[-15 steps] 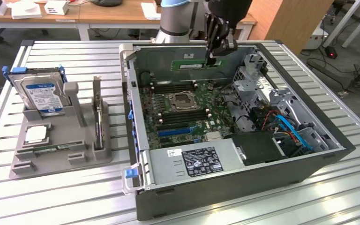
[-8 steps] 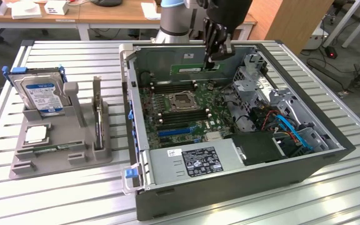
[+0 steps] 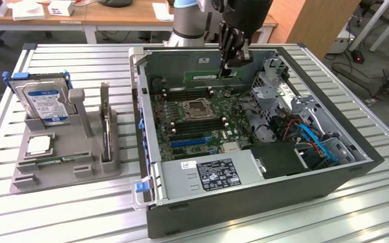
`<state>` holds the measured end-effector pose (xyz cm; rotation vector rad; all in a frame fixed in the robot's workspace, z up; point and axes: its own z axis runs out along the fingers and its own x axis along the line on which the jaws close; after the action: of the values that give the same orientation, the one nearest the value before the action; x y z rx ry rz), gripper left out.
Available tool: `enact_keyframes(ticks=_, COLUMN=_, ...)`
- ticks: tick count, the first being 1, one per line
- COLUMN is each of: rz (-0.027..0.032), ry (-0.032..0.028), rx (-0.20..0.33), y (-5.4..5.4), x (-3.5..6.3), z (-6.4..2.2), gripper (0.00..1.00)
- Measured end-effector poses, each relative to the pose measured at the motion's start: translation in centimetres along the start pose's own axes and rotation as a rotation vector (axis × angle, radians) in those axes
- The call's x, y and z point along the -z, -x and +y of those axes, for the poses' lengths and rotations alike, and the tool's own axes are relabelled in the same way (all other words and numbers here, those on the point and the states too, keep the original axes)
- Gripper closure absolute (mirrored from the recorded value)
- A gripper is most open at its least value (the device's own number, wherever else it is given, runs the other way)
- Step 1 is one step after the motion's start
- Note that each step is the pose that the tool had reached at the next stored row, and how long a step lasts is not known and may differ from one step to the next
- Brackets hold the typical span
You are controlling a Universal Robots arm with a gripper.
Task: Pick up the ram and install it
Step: 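Insert the ram into the slot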
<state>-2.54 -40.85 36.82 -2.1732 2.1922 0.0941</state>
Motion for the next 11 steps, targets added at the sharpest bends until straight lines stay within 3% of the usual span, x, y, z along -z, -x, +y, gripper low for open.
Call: enact_keyframes(ticks=11, rz=-0.0002, ry=-0.0001, rx=0.0, y=-0.02, x=-0.21, z=0.0, gripper=0.89)
